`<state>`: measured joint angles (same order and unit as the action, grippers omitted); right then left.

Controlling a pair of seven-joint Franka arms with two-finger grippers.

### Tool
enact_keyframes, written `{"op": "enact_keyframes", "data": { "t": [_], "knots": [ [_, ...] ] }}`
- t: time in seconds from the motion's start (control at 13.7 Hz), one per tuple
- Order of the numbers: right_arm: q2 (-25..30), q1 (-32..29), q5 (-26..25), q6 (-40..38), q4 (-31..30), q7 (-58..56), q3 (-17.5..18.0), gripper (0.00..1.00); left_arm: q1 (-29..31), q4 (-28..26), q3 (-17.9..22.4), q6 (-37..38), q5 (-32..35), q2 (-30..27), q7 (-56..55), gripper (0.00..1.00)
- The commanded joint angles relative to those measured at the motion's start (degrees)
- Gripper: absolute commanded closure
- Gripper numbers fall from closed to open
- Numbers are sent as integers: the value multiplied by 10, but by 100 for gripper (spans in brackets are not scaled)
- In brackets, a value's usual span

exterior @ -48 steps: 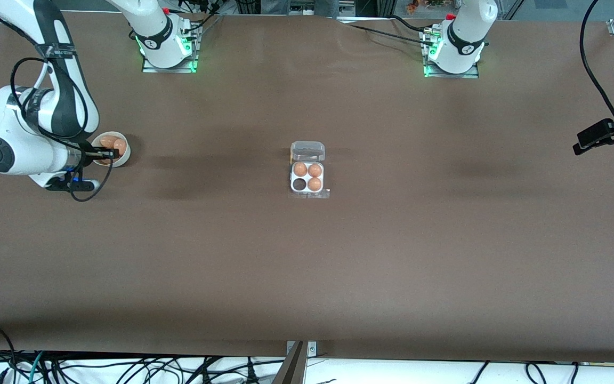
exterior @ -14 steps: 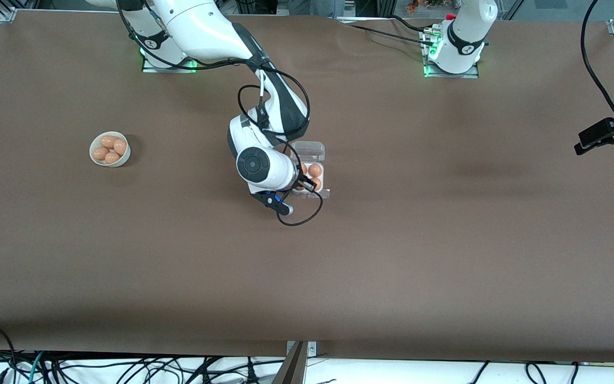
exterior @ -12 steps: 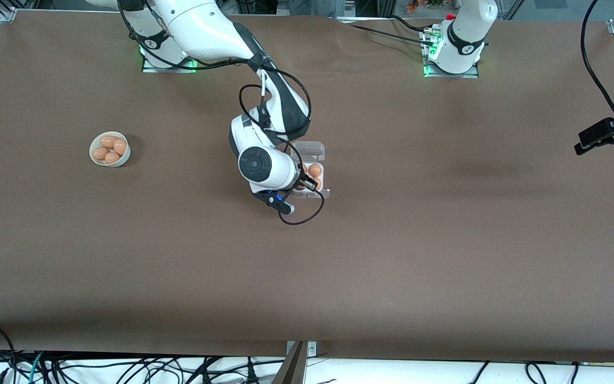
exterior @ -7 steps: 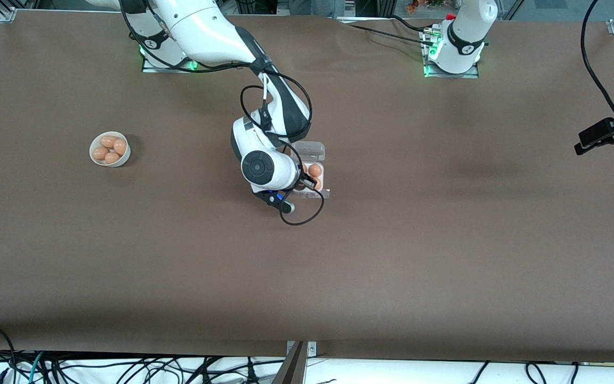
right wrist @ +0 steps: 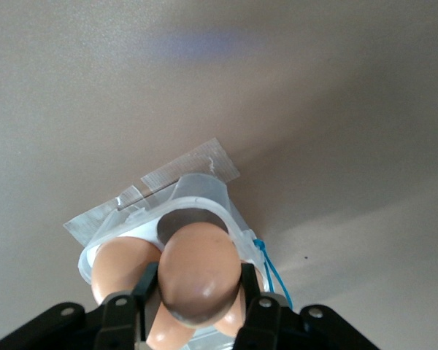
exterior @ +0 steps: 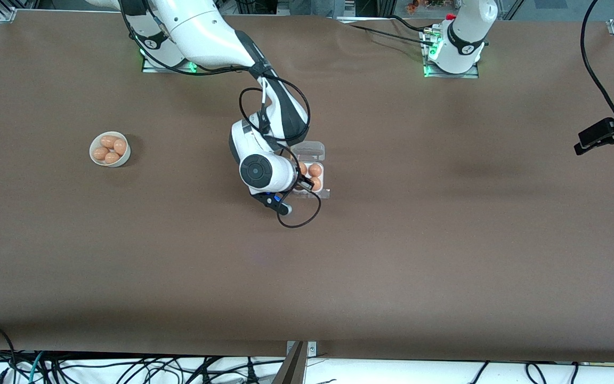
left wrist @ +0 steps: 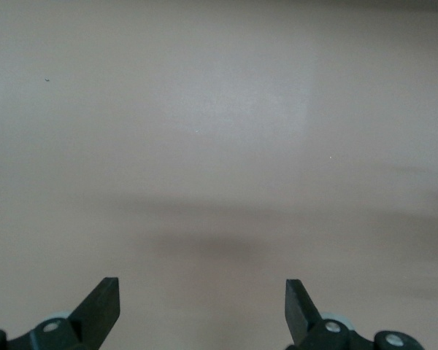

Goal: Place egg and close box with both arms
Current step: 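Lower the egg into the empty box slot and open the right gripper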

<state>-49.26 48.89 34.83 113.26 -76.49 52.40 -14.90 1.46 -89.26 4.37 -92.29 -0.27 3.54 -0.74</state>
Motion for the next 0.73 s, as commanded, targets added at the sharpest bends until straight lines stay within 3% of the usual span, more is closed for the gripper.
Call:
{"op": "enact_keyframes", "data": {
  "t": [0.0,0.36,0.66],
  "knots": [
    [-6,2,7,-7,13,7,1,0,1,18,-3,8,11,8,7,0],
    [3,-2,2,-12,31,5,-5,0,1,18,-3,8,11,11,8,0],
    [9,-5,0,-11,35,-17,-48,0,-1,18,-5,8,11,11,6,0]
  ]
}}
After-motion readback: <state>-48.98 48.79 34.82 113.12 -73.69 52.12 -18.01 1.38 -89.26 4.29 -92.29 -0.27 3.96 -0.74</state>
